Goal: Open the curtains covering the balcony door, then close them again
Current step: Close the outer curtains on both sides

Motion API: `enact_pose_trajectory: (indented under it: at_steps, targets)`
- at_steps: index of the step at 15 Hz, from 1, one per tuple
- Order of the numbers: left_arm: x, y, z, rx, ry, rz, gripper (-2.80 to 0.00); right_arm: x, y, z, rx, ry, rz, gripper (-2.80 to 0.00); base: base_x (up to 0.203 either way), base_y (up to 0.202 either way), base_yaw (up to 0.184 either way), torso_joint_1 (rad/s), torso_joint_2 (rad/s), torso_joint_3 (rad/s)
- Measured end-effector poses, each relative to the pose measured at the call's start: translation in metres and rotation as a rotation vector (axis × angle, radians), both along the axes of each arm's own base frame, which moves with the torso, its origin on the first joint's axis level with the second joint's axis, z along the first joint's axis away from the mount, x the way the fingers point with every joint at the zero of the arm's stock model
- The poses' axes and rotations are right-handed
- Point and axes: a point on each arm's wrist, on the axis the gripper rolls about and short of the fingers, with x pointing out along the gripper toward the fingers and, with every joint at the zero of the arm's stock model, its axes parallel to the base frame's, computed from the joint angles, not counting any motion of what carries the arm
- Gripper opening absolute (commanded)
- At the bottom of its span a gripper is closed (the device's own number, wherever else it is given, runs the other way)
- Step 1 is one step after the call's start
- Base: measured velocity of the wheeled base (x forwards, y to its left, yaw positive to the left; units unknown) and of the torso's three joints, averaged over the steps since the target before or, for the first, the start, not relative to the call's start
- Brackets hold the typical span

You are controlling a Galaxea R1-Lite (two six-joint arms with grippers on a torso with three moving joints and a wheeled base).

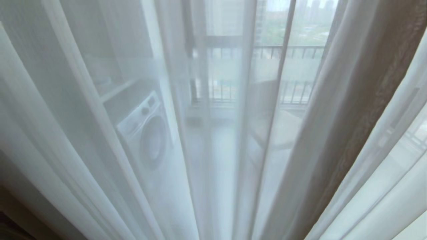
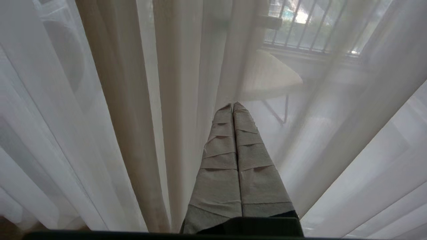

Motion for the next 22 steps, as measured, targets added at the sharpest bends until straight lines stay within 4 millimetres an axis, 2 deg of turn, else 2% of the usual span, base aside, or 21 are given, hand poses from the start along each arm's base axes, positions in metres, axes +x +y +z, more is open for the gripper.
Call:
enact_pose_trajectory:
  at_steps: [22]
  targets:
    - [0.0, 0.0, 0.0, 0.002, 0.0, 0.0, -2.8, 0.0, 0.0, 0.0, 0.0, 0.0, 0.0, -2.8, 0.0, 0.193, 0.001, 0.002, 0.0, 0.001]
